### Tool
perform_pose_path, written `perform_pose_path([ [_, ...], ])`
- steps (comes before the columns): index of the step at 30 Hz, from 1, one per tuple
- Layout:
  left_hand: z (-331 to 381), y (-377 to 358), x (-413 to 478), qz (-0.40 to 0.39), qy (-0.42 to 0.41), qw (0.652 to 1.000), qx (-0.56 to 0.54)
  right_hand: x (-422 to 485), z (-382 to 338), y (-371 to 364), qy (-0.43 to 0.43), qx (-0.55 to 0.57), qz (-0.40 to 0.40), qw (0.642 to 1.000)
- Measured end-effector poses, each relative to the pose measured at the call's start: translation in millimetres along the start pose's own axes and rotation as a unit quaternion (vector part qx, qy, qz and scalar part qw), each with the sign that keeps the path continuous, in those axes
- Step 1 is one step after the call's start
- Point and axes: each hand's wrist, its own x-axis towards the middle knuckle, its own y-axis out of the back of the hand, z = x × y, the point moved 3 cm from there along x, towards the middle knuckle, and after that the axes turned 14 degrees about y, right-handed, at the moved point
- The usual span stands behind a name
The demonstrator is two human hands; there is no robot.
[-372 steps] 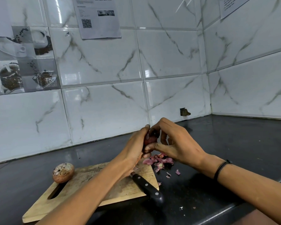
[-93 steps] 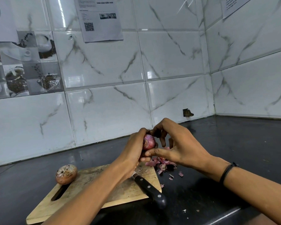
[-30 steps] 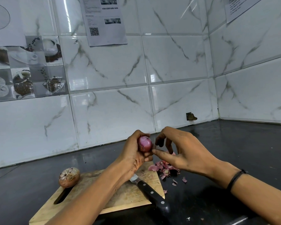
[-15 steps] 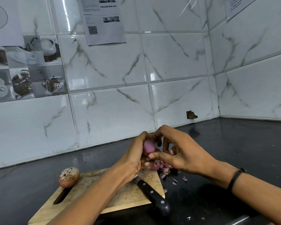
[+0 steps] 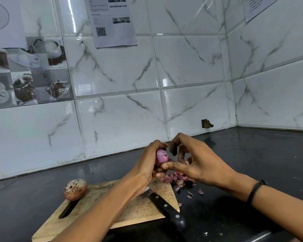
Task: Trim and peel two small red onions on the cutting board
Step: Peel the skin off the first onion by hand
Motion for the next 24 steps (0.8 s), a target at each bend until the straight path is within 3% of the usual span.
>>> perform_pose_path([
  [9,4,1,-2,0.007,-0.028,0.998,0.059,2,-8,5,0.03,-0.034,0.024,0.999],
  [17,3,-2,-2,0.029,-0.029,0.991,0.13,0,-8,2,0.063,-0.099,-0.023,0.993],
  [24,-3,0,0,0.031,0.001,0.994,0.103,0,-11,-7,0.086,-0.166,-0.074,0.98],
])
